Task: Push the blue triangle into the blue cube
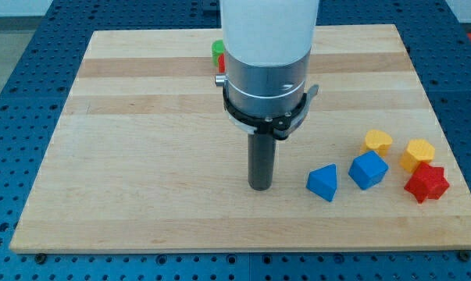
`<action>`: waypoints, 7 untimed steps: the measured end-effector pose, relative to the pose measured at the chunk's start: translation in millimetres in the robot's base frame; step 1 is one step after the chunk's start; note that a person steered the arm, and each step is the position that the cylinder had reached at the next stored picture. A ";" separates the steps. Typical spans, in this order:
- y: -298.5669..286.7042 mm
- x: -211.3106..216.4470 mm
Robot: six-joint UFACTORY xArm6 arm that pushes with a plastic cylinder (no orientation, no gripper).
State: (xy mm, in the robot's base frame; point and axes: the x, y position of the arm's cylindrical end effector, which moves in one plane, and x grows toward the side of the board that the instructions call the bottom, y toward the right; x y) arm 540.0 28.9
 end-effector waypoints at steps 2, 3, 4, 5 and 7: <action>77.7 17.6; 104.0 18.9; 111.2 20.1; 128.0 20.4; 107.4 26.7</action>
State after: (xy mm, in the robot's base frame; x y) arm 566.7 136.3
